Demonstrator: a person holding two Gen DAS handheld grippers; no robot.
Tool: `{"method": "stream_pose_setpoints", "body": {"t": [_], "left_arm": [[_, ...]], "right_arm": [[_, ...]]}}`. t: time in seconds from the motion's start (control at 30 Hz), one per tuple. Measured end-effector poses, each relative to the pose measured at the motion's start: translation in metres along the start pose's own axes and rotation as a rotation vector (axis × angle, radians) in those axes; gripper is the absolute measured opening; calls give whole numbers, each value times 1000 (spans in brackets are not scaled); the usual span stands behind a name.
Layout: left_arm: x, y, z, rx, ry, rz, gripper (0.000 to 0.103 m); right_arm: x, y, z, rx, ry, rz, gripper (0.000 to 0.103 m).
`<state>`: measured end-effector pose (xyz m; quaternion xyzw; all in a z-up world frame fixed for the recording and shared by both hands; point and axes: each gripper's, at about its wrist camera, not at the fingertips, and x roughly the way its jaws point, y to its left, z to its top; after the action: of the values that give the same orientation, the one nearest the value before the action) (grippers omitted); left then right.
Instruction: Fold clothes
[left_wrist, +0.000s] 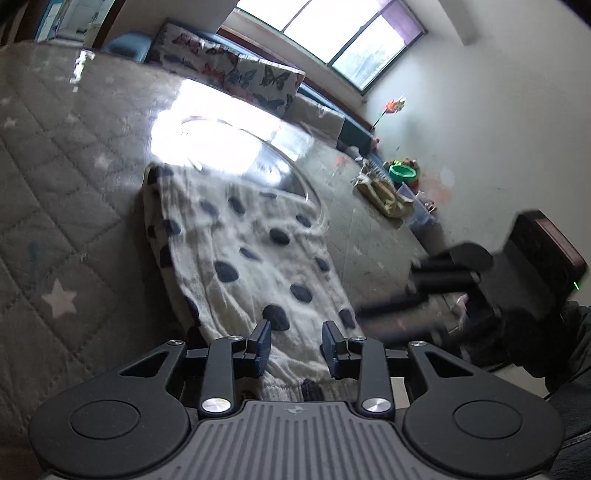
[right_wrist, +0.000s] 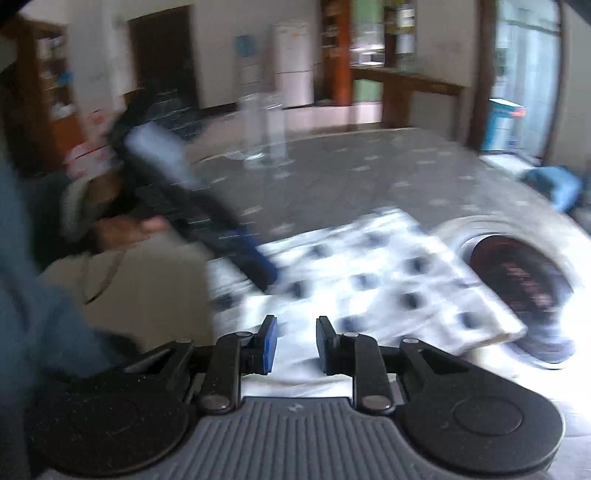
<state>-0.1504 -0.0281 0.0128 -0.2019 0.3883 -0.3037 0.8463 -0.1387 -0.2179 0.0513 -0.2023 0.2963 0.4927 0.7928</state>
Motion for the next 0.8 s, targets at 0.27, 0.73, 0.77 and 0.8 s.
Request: {"method": "stream_pose_setpoints", "body": {"t": [0.27, 0.73, 0.77, 0.8], "left_arm": [[22, -26, 1, 86, 26, -23, 36], [34, -30, -14, 89, 71, -33, 43], [34, -31, -14, 92, 69, -31, 43], [34, -32, -13, 94, 69, -29, 43]], "right_arm": [[40, -78, 16, 207, -36, -215, 22], [67, -111, 11, 290, 2, -338, 22], [67, -108, 16, 281, -10, -321, 22], [69, -105, 21, 267, -20, -303, 22]]}}
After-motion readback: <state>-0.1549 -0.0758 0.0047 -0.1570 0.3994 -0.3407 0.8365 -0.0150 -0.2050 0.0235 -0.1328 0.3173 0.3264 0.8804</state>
